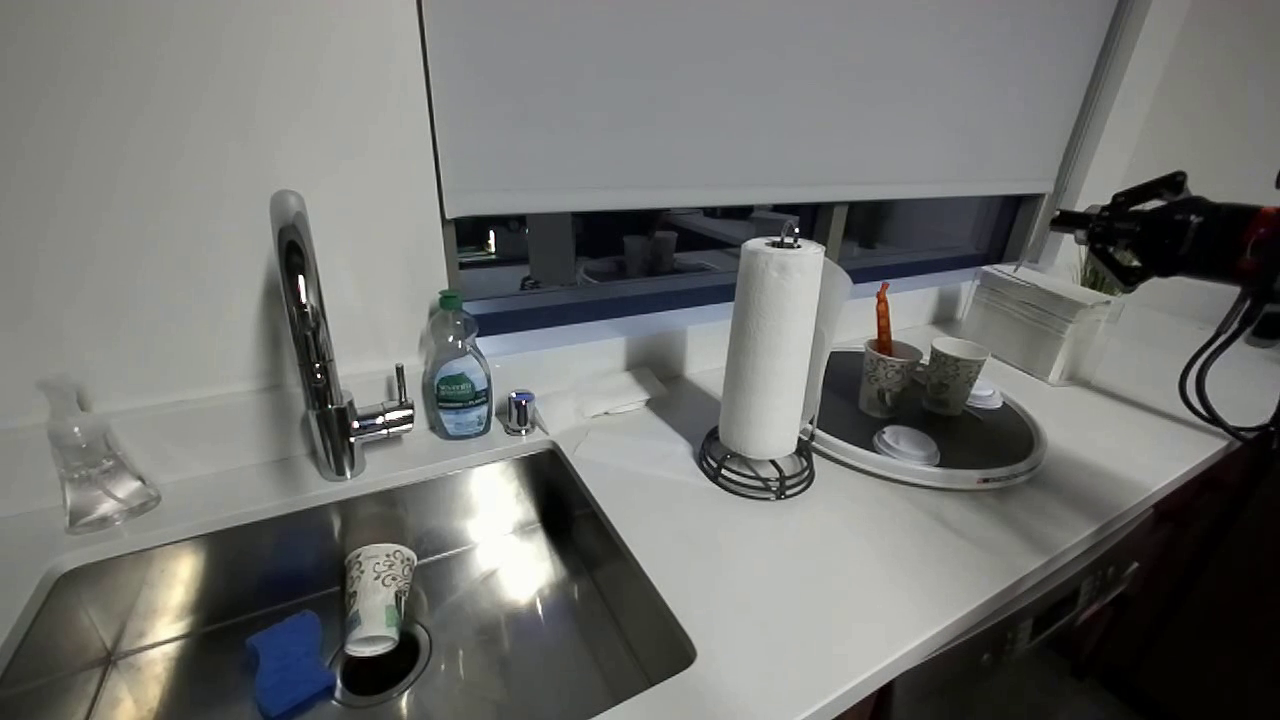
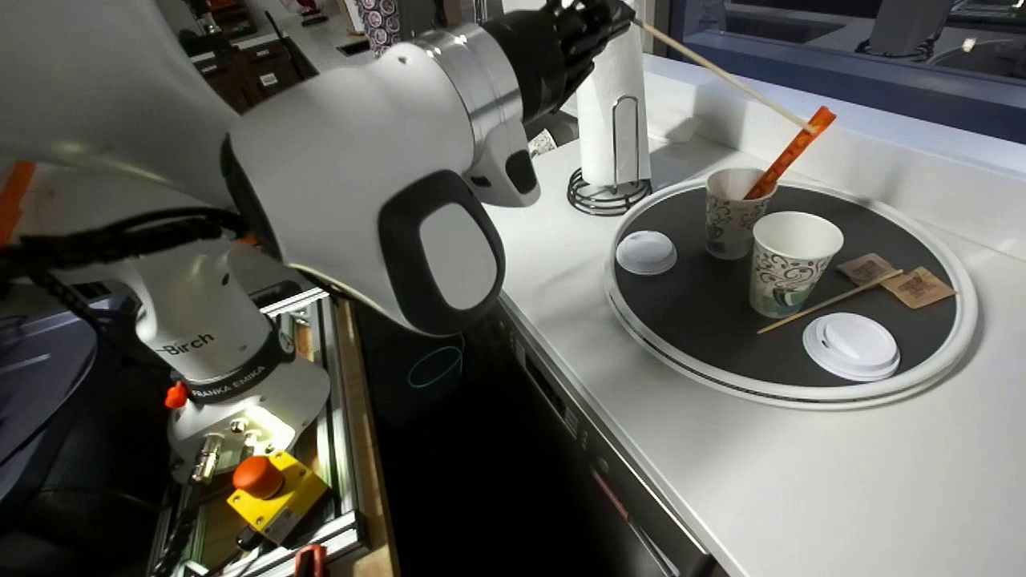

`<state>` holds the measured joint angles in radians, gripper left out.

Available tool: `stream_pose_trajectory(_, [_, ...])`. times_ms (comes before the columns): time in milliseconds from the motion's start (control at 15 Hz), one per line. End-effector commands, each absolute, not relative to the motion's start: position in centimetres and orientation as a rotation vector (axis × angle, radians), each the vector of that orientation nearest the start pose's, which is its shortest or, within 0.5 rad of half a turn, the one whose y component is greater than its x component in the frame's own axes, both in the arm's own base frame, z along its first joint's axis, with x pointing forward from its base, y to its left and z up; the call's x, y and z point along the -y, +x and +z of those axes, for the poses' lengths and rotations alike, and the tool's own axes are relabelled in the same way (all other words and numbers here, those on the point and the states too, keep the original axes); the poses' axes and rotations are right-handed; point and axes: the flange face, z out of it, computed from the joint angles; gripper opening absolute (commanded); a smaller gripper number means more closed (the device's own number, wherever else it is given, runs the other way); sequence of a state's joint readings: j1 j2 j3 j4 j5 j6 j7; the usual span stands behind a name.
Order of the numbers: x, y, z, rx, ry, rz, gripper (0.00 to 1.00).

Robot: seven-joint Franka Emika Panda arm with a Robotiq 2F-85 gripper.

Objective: Pick up one stick from the tray and put it in the paper on the right

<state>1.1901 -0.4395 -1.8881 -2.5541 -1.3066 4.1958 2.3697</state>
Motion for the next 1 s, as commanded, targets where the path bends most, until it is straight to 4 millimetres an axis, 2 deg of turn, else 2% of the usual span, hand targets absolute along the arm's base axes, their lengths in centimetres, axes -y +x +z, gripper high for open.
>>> stream_pose_trajectory(0, [17.8, 36.4, 40.4, -1.171, -1.034, -0.475, 0.06])
stream_pose_trajectory(133, [18.0, 36.7, 39.4, -1.174, -1.005, -0.437, 0.06])
stream_pose_trajectory(200, [18.0, 36.7, 39.2, -1.172, -0.996, -0.428, 0.01])
stream_pose_trajectory(600, [18.3, 38.2, 37.7, -1.299, -0.917, -0.287, 0.01])
stream_pose_trajectory(933, [19.9, 39.0, 36.9, -1.357, -0.836, -0.241, 0.01])
